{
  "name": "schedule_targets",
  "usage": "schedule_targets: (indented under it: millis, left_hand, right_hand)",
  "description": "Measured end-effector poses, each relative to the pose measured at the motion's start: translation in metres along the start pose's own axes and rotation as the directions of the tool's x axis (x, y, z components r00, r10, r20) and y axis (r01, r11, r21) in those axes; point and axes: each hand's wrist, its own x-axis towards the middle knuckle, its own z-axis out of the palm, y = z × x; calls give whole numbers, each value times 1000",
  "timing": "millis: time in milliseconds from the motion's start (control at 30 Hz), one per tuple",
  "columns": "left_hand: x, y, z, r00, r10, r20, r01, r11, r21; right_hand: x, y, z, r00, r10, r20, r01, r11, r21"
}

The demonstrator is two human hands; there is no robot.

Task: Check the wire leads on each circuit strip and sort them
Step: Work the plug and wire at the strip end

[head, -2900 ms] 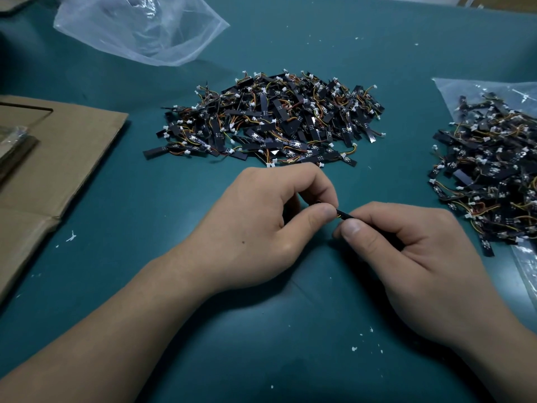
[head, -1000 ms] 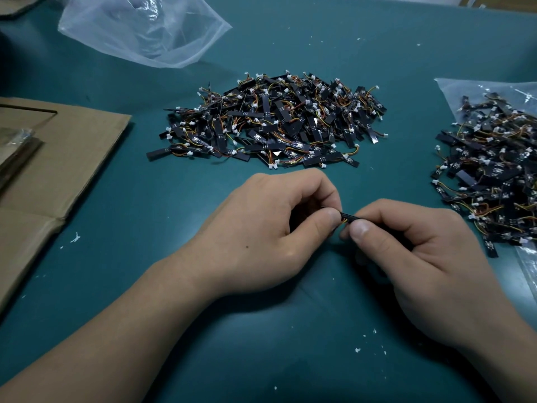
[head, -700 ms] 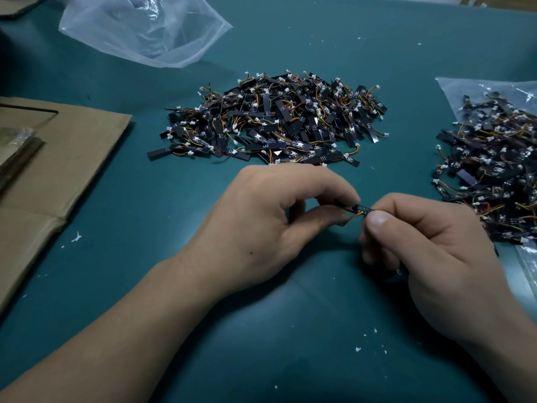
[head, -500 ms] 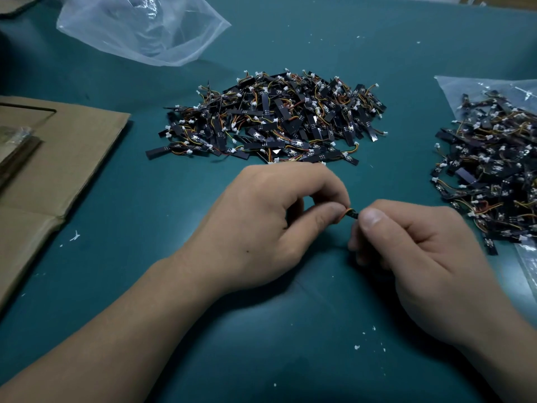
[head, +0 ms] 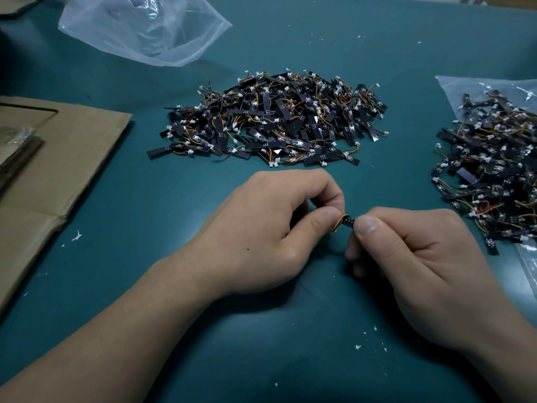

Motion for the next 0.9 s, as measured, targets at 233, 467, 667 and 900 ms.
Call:
schedule_targets:
  millis: [233, 467, 667, 900]
  left_hand:
    - [0, 0, -1, 998, -26, 58, 28, 999, -31]
    - [0, 0, -3, 999, -25, 24, 27, 995, -92]
    - [0, 0, -4, 998, -30, 50, 34, 995, -94]
    - [0, -1, -3, 994, -65, 93, 74, 993, -93]
  right_hand:
    - [0, -1, -1, 999, -34, 19, 35, 999, -28]
    - [0, 0, -3, 998, -2, 58, -2, 998, 65]
    - [0, -2, -2, 998, -14, 63, 11, 998, 54]
    - [-1, 0, -2, 999, 1, 51, 0, 1000, -22]
